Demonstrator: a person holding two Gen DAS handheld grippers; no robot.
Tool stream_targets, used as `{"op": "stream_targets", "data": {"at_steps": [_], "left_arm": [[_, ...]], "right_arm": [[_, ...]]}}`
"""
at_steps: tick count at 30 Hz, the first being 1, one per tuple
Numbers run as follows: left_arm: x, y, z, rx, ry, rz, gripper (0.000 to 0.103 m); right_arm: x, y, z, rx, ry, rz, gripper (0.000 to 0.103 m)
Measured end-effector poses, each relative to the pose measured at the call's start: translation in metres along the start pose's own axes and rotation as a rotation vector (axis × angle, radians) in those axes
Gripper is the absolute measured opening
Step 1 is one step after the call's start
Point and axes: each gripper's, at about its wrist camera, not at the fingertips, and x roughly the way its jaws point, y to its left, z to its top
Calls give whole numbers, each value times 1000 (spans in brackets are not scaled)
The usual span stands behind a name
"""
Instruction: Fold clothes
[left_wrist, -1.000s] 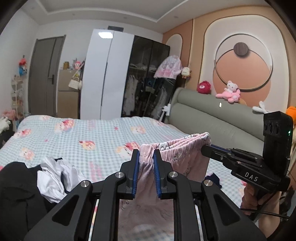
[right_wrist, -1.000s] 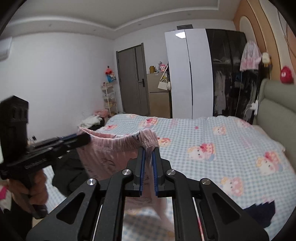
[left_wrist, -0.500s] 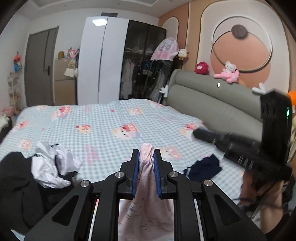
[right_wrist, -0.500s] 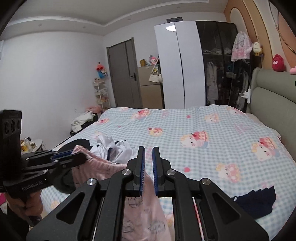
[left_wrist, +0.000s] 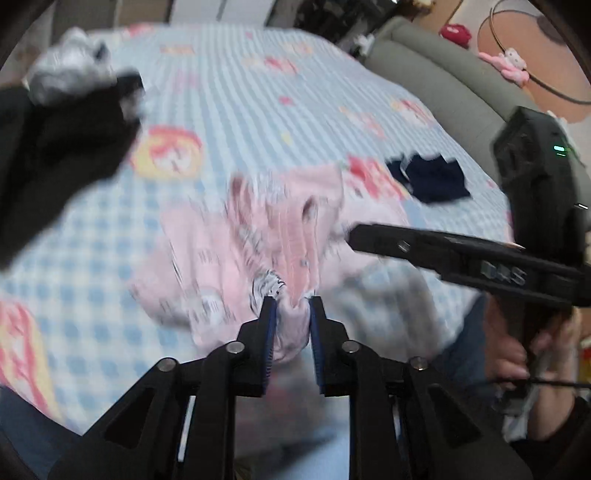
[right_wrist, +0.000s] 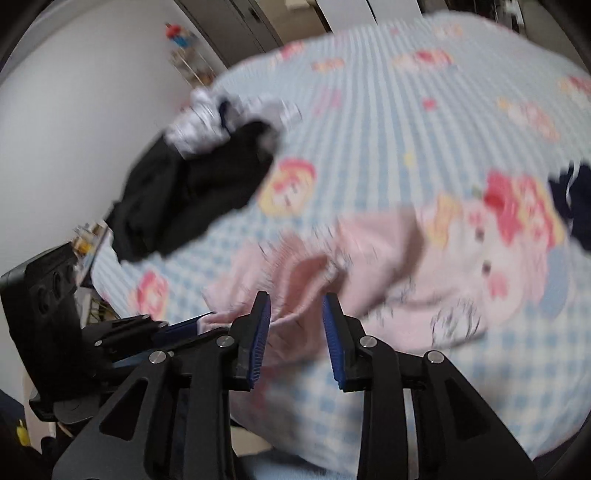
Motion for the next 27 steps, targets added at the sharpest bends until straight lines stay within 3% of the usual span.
{"op": "stream_targets", "data": {"at_steps": [2, 8, 12, 14, 17, 20, 22, 23, 24, 27], "left_arm": [[-1, 6, -4, -12, 2, -19, 34], [-17, 41, 8, -120, -99, -71, 34], [-18, 70, 37, -206, -142, -61, 34], [0, 83, 56, -233, -110, -77, 34], [35, 83, 76, -206, -23, -100, 34], [69, 76, 86, -183, 64, -107, 31], [81, 72, 87, -175, 91, -90, 30], [82, 70, 86, -167, 86, -89, 21], [82, 66, 86, -157, 78, -86, 11], [65, 55, 102, -127, -6, -46, 9]], "right_arm": [[8, -6, -8, 46, 24, 8, 34], [20, -9, -6, 104, 39, 38, 51], [32, -8, 7, 135, 37, 10, 51], [32, -9, 17, 160, 22, 22, 52], [38, -8, 29, 184, 18, 53, 68], [58, -5, 33, 175, 76, 41, 68], [75, -12, 32, 184, 124, 12, 56], [80, -18, 32, 195, 136, 6, 37], [81, -22, 31, 200, 137, -3, 24], [62, -27, 40, 167, 54, -54, 10]]}}
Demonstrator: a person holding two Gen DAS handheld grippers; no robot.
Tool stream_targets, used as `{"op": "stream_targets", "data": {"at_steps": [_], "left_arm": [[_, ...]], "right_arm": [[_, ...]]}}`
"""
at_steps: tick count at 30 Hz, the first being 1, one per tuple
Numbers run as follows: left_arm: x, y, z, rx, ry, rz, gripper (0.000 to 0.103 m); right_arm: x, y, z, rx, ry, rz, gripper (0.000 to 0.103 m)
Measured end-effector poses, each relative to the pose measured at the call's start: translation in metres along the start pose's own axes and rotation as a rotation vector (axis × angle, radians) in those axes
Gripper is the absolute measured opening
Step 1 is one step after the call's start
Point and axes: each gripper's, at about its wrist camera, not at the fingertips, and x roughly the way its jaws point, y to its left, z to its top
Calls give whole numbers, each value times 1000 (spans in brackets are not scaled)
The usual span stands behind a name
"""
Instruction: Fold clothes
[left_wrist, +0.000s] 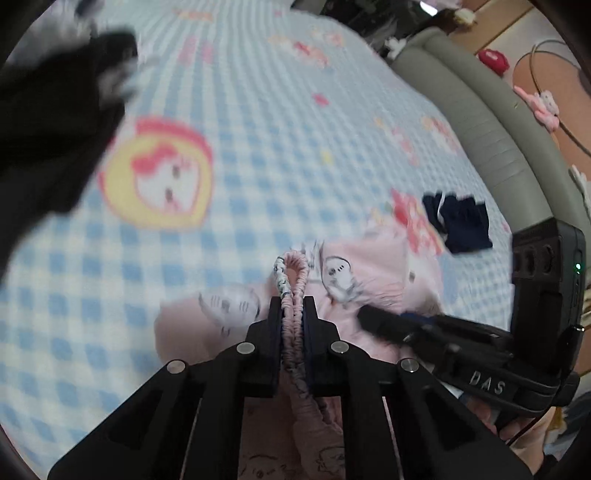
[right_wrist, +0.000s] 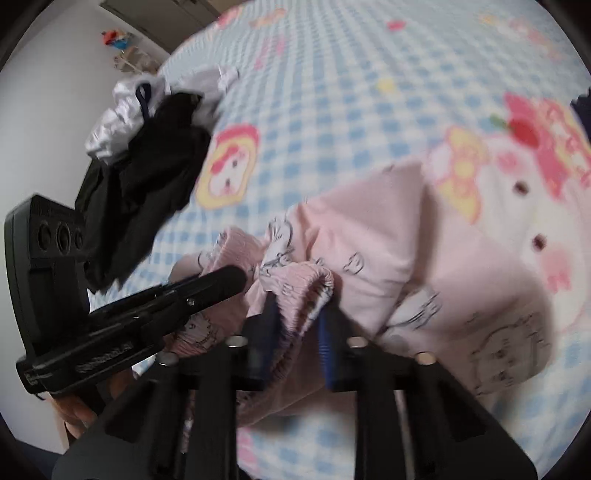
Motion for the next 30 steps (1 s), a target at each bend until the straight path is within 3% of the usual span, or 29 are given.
{"op": "stream_targets", "data": {"at_steps": [3, 7, 9, 12, 15, 20, 27, 30], "left_arm": [[-52, -21, 52, 1, -163, 10, 9], [-177, -75, 118, 68, -484, -63, 9], [-235, -105, 129, 116, -597, -105, 9], [-280, -139, 118, 177, -690, -121, 9], [-295, -161, 99, 221, -731, -82, 9], [-315, -164, 85, 212, -746, -129, 9], [-322, -179, 82, 247, -746, -122, 9], [-302, -179, 91, 234, -675, -90, 9]], "right_arm": [[-44, 4, 30, -45, -154, -98, 8], [-168, 20, 88, -61, -482, -104, 7], [-241, 36, 105, -81, -655, -68, 7], [-312, 60, 93, -130, -802, -19, 8], [-352, 80, 76, -177, -890, -4, 8], [-377, 98, 55, -223, -949, -7, 8], [-397, 96, 56, -231, -957, -1, 8], [-393, 90, 60, -219, -928, -17, 8]]}}
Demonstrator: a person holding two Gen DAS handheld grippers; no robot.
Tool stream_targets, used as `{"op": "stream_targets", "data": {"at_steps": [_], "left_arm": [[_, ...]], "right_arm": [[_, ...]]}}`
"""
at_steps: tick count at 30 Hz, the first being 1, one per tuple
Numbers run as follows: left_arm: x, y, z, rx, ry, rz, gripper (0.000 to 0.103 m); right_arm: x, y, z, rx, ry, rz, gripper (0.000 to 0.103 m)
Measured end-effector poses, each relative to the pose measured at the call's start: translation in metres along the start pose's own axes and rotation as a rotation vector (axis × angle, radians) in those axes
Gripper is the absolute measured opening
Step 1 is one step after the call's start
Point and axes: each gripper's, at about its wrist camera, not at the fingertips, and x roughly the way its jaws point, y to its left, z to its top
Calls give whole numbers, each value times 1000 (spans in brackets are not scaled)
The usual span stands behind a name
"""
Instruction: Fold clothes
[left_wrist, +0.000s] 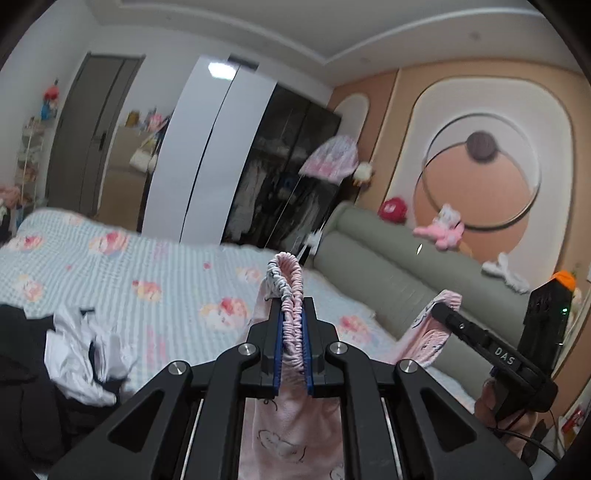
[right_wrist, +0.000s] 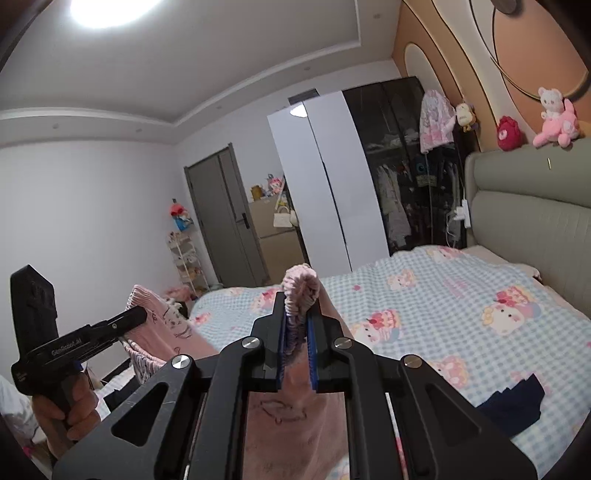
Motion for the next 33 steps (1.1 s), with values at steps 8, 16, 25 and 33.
{"op": "stream_targets", "data": {"at_steps": [8, 16, 25, 33], "left_arm": [[90, 45, -26, -123, 184, 61, 9], [-1, -3, 5, -3, -159, -59, 10], [65, 99, -199, -267, 282, 214, 10], [73, 155, -371, -420, 653, 285, 13]], "right_arm": [[49, -31, -21, 47, 135, -65, 8], [-7, -19, 9, -23, -170, -71, 8], [37, -49, -169, 87, 218, -152, 8], [61, -108, -362, 271, 684, -244, 8]]}}
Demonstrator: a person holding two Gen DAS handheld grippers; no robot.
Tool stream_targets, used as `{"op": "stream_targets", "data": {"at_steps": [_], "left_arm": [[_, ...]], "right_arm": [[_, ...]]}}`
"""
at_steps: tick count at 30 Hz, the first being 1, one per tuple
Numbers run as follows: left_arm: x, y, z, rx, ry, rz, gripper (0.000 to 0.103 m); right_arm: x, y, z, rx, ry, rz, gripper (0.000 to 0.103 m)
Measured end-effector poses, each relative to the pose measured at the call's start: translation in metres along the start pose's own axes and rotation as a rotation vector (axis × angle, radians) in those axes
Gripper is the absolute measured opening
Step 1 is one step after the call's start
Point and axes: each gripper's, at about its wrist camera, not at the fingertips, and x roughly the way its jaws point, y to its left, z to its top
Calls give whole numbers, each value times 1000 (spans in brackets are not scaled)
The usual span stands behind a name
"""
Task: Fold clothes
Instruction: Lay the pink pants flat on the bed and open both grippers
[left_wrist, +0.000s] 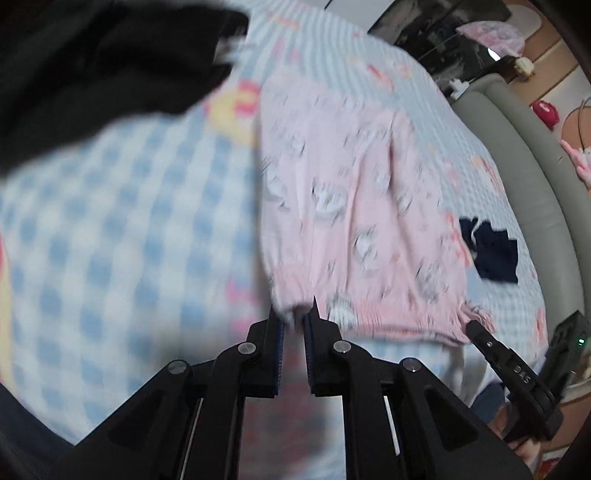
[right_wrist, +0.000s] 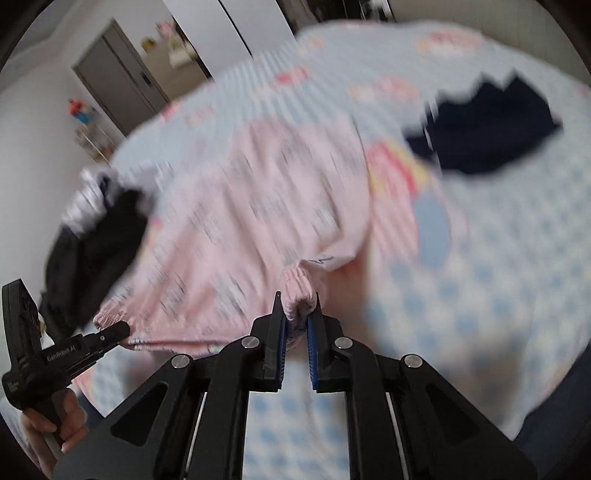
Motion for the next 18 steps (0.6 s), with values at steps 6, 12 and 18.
{"op": "stream_targets", "data": {"at_steps": [6, 12, 18], "left_arm": [[-25, 31, 2, -64, -76, -118, 46], [8, 48, 27, -124, 12, -199, 51], [36, 25, 39, -78, 54, -178, 11]], "right_arm": [[-10, -24, -6, 16, 15, 45, 19], [-6, -43, 5, 79, 19, 54, 34], [37, -33, 17, 70, 115, 89, 30]]}}
